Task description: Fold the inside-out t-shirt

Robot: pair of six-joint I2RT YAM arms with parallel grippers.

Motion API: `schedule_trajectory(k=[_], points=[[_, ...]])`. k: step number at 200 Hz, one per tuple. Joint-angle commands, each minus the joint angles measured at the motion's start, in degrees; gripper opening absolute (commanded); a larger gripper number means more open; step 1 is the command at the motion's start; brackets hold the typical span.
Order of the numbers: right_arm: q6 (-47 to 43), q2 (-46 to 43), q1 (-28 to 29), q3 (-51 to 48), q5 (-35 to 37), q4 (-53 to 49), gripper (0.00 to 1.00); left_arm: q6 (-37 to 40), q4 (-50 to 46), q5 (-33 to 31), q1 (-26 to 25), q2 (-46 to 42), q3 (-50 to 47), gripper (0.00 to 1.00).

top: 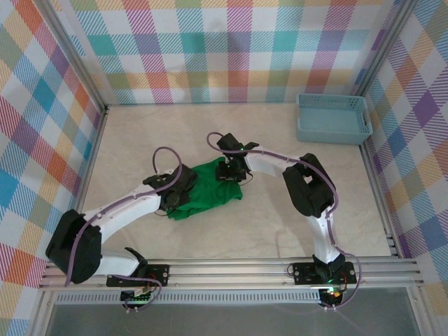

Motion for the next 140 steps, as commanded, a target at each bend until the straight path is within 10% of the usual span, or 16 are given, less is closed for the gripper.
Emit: schedule_trajectory(k=[1, 39, 67, 140], points=[[1.8, -0.7, -1.9, -2.9, 3.7, -2.3, 0.45, -5.6, -4.6, -5.4, 1.0, -6.5, -4.1, 0.16], [1.6, -1.7, -2.9, -4.2, 3.9, -1.9, 0.44, -11.8, -6.0, -6.3, 3.6, -22.7, -13.2, 0.11], [1.1, -3.2, -2.9, -5.4, 1.3, 0.0, 0.44, -8.5, -3.4, -2.9, 3.9, -26.6, -14.2, 0.32], [-2.5, -9.3, -1.6, -4.3, 0.6, 0.5, 0.48, 6.7, 4.2, 6.2, 7.8, -4.4, 4.8, 0.55]])
